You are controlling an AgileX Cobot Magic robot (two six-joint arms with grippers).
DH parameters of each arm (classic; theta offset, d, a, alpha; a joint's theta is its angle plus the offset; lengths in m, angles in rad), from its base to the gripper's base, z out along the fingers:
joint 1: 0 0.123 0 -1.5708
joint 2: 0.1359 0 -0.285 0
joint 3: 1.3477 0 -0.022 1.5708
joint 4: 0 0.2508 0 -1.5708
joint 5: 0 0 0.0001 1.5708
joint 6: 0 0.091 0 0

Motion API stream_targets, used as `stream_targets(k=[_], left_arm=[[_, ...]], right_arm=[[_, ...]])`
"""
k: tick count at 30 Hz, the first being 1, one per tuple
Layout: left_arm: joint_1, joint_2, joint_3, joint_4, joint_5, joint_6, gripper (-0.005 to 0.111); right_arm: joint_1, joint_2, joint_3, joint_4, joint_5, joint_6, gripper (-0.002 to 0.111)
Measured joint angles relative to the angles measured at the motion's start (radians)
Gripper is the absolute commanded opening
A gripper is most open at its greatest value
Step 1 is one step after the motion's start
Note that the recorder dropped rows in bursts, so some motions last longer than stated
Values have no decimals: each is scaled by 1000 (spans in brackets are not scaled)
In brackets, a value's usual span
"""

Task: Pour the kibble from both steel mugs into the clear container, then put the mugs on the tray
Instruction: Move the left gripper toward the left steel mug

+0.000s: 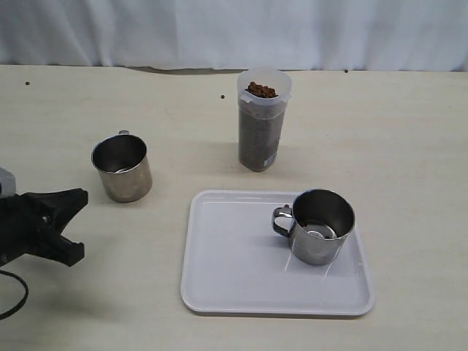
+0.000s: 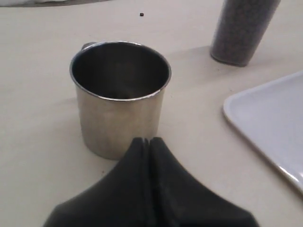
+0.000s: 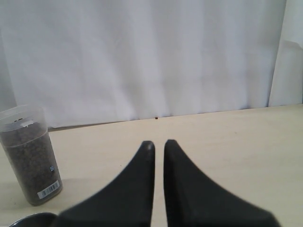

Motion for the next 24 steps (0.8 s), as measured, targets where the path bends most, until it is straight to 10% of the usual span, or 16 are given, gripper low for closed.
stream_targets(k=[4,11,24], left_arm=[[-1,79,-67,31,-10,20,9],[-1,124,-164,93,75,23,81],[-1,186,-283,123,127,23,84]], right_arm=[[0,0,0,0,0,0,5],[0,0,0,0,0,0,5],[0,0,0,0,0,0,5]])
